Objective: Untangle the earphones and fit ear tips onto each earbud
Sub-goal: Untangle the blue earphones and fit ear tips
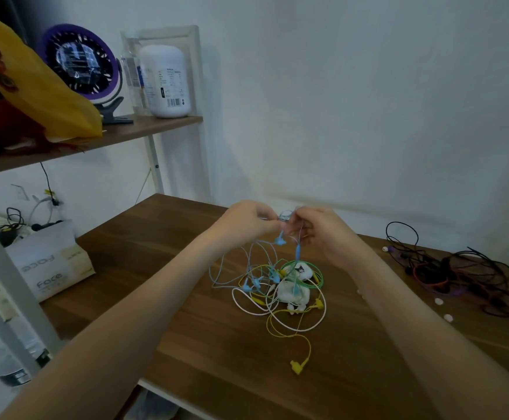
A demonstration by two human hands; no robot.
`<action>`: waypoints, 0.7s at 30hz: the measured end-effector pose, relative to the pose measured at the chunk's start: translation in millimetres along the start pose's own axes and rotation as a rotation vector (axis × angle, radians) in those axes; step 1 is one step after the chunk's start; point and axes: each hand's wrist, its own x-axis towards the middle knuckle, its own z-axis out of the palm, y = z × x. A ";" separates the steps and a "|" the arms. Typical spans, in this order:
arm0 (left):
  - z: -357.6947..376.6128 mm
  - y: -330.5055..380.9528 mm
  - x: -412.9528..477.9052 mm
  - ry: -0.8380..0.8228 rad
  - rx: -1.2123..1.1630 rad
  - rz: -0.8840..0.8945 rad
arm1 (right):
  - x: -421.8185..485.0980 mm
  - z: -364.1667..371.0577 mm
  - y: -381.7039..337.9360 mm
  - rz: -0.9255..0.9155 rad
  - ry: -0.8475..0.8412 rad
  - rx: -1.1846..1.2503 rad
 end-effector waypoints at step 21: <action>-6.7 -10.8 6.7 0.156 -0.406 -0.099 | 5.4 -10.4 22.9 -0.114 0.024 -0.346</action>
